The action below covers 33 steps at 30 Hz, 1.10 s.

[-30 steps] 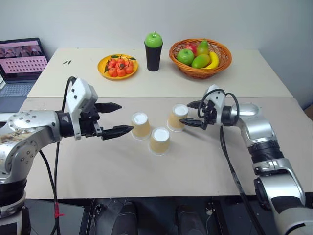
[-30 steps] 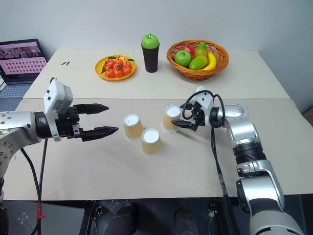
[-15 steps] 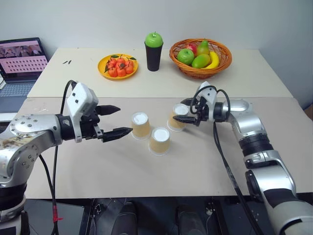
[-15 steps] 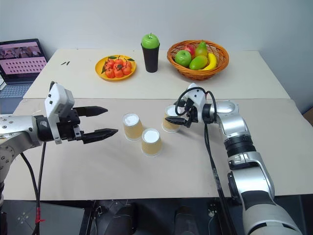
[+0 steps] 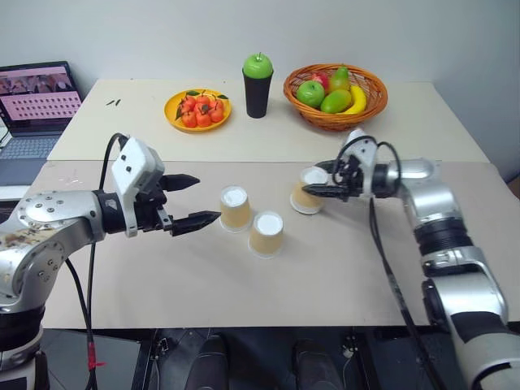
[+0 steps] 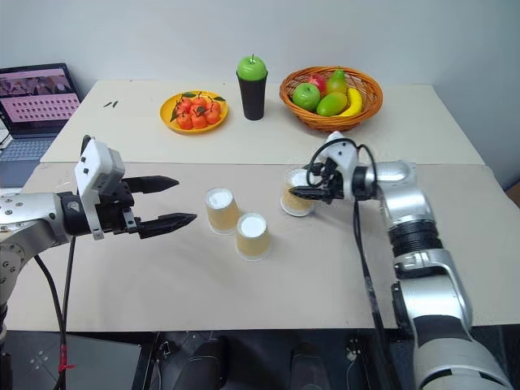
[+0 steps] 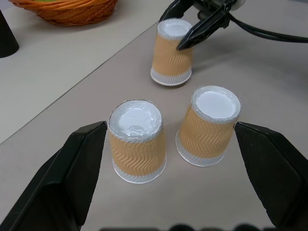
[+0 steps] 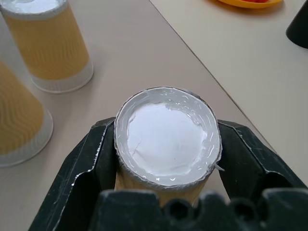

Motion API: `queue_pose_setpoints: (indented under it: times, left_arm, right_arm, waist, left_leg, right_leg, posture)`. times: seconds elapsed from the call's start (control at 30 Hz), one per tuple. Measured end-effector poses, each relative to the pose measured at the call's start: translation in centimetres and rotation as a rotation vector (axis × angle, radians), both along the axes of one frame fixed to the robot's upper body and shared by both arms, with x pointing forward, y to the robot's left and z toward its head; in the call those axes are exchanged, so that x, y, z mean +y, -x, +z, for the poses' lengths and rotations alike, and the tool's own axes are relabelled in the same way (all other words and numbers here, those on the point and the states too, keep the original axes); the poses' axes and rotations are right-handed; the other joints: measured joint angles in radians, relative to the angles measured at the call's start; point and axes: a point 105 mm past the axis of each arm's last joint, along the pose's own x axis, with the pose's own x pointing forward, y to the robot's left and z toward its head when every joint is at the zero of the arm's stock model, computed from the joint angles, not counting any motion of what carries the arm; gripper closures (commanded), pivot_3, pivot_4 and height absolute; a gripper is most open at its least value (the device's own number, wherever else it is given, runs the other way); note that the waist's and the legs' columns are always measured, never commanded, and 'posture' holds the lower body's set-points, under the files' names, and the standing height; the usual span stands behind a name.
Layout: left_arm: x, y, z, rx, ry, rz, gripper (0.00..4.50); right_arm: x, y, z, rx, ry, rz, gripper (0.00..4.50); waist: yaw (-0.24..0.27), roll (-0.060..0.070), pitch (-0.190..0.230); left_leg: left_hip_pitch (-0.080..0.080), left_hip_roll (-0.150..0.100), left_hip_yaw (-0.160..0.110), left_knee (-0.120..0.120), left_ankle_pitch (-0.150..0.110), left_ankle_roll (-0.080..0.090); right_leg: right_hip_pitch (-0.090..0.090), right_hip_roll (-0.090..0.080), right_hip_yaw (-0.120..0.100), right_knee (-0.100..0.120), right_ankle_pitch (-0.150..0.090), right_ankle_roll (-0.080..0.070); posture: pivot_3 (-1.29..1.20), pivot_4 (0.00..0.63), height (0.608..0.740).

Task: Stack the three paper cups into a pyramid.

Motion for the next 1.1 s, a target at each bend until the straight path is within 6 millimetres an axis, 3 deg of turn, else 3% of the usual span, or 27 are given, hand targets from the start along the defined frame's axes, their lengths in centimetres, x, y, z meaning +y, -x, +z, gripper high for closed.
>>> queue_pose_setpoints:
  times: [0.2, 0.43, 0.63, 1.1]
  left_arm:
    - [-0.5, -0.2, 0.1, -0.015, 0.006, -0.021, 0.0]
    - [-0.9, -1.0, 0.3, -0.023, 0.006, -0.042, 0.0]
    - [-1.4, -1.3, 0.3, -0.032, -0.005, -0.073, 0.0]
    - [-1.3, -1.5, 0.3, -0.03, -0.012, -0.074, 0.0]
  right_arm:
    - [-0.6, 3.7, -1.5, 0.098, 0.047, 0.083, 1.44]
    - [1.0, 6.1, -1.4, 0.091, 0.059, 0.142, 1.44]
    - [2.7, 6.6, -1.9, 0.102, 0.006, 0.159, 1.44]
    - [4.0, 6.6, -3.4, 0.133, -0.027, 0.173, 1.44]
  waist:
    - [-0.007, 0.0, 0.0]
    - [-0.004, 0.0, 0.0]
    - [-0.004, 0.0, 0.0]
    - [-0.005, 0.0, 0.0]
  left_leg:
    - [0.0, 0.0, 0.0, 0.0, 0.0, 0.0]
    - [0.0, 0.0, 0.0, 0.001, 0.0, 0.0]
    - [0.0, 0.0, 0.0, 0.001, 0.0, 0.0]
    - [0.0, 0.0, 0.0, 0.001, 0.0, 0.0]
  right_leg:
    - [0.0, 0.0, 0.0, 0.001, 0.0, 0.0]
    - [0.0, 0.0, 0.0, 0.0, 0.0, 0.0]
    - [0.0, 0.0, 0.0, 0.0, 0.0, 0.0]
    - [0.0, 0.0, 0.0, 0.0, 0.0, 0.0]
  posture:
    - [0.0, 0.15, 0.737]
    - [0.0, 0.15, 0.737]
    - [0.0, 0.15, 0.737]
    - [0.0, 0.15, 0.737]
